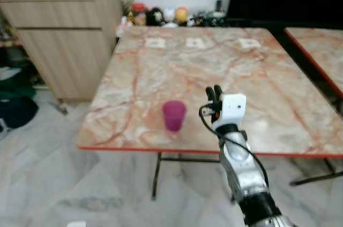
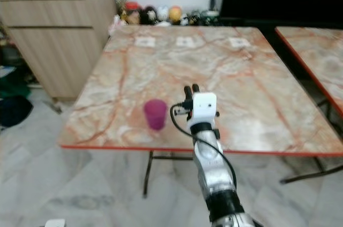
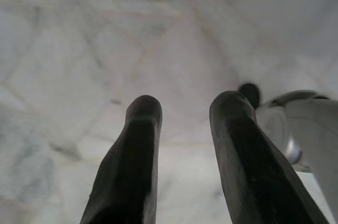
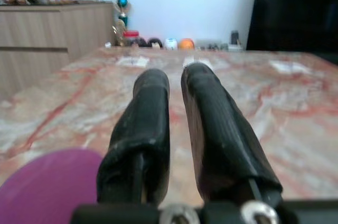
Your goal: Setting the table
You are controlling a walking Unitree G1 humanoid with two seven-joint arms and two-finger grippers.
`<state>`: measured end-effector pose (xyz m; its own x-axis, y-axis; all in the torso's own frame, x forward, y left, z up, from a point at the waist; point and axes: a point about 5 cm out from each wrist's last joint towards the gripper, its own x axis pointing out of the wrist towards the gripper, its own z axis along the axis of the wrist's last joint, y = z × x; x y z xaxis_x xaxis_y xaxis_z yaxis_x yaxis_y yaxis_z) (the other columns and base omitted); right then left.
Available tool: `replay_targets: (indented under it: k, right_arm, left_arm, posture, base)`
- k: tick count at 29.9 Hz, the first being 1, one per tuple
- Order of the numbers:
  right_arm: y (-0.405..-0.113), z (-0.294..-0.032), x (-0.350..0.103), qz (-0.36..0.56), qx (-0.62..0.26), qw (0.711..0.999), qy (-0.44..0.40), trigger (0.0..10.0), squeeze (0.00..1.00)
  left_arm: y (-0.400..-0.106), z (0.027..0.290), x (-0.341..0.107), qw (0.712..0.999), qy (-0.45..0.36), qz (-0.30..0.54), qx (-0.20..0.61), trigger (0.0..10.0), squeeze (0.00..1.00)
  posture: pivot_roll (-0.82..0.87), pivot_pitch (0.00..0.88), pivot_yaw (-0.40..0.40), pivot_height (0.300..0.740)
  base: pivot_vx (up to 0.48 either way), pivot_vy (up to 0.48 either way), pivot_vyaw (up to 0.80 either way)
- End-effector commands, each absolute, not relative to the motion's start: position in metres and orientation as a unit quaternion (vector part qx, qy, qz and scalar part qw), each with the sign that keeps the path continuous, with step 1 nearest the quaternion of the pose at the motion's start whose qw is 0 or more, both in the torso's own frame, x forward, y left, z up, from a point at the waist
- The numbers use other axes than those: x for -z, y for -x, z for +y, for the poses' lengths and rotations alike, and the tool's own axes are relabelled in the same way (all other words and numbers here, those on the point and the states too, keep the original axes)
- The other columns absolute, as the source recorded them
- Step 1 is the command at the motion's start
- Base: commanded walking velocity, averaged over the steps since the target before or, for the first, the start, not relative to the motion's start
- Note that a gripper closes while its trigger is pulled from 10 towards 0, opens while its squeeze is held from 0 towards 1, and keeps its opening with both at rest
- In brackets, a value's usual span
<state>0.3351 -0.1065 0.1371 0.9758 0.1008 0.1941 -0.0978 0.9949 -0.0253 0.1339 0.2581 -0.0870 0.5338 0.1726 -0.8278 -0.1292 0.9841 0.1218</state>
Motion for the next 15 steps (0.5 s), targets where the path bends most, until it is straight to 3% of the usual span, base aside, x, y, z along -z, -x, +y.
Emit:
replay_targets:
  k: [1, 3, 4, 6, 13, 14, 15]
  right_arm:
    - [-0.335, -0.113, -0.137, -0.094, -0.034, 0.995, 0.006, 10.0, 0.0]
    - [-0.335, -0.113, -0.136, -0.093, -0.034, 0.995, 0.006, 10.0, 0.0]
    - [-0.335, -0.115, -0.136, -0.09, -0.028, 0.996, 0.007, 10.0, 0.95]
    - [-0.334, -0.117, -0.134, -0.083, -0.017, 0.996, 0.001, 10.0, 1.0]
    - [-0.333, -0.127, -0.127, -0.058, 0.015, 0.998, -0.02, 10.0, 1.0]
    - [-0.333, -0.13, -0.124, -0.051, 0.023, 0.998, -0.026, 10.0, 0.64]
    - [-0.333, -0.132, -0.122, -0.042, 0.031, 0.998, -0.035, 10.0, 0.0]
  left_arm:
    - [-0.13, 0.258, 0.089, 0.871, -0.026, 0.483, -0.084, 10.0, 0.0]
    - [-0.13, 0.258, 0.089, 0.871, -0.026, 0.482, -0.085, 10.0, 0.0]
    - [-0.13, 0.258, 0.089, 0.871, -0.025, 0.482, -0.086, 10.0, 0.0]
    - [-0.13, 0.258, 0.088, 0.872, -0.024, 0.482, -0.087, 10.0, 0.0]
    - [-0.131, 0.258, 0.088, 0.871, -0.023, 0.482, -0.09, 10.0, 0.0]
    - [-0.131, 0.258, 0.088, 0.872, -0.022, 0.481, -0.09, 10.0, 0.0]
    - [-0.132, 0.258, 0.088, 0.872, -0.022, 0.481, -0.09, 10.0, 0.0]
  posture:
    - [-0.01, 0.0, 0.011, 0.74]
    - [-0.01, 0.0, 0.011, 0.74]
    - [-0.01, 0.0, 0.009, 0.74]
    - [-0.01, 0.0, 0.01, 0.74]
    - [-0.01, 0.0, 0.009, 0.74]
    - [-0.01, 0.0, 0.01, 0.74]
    - [-0.01, 0.0, 0.01, 0.74]
  base:
    - [0.0, 0.0, 0.0]
    - [0.0, 0.0, 0.0]
    - [0.0, 0.0, 0.0]
    - [0.0, 0.0, 0.0]
    - [0.0, 0.0, 0.0]
    - [0.0, 0.0, 0.0]
    - [0.0, 0.0, 0.0]
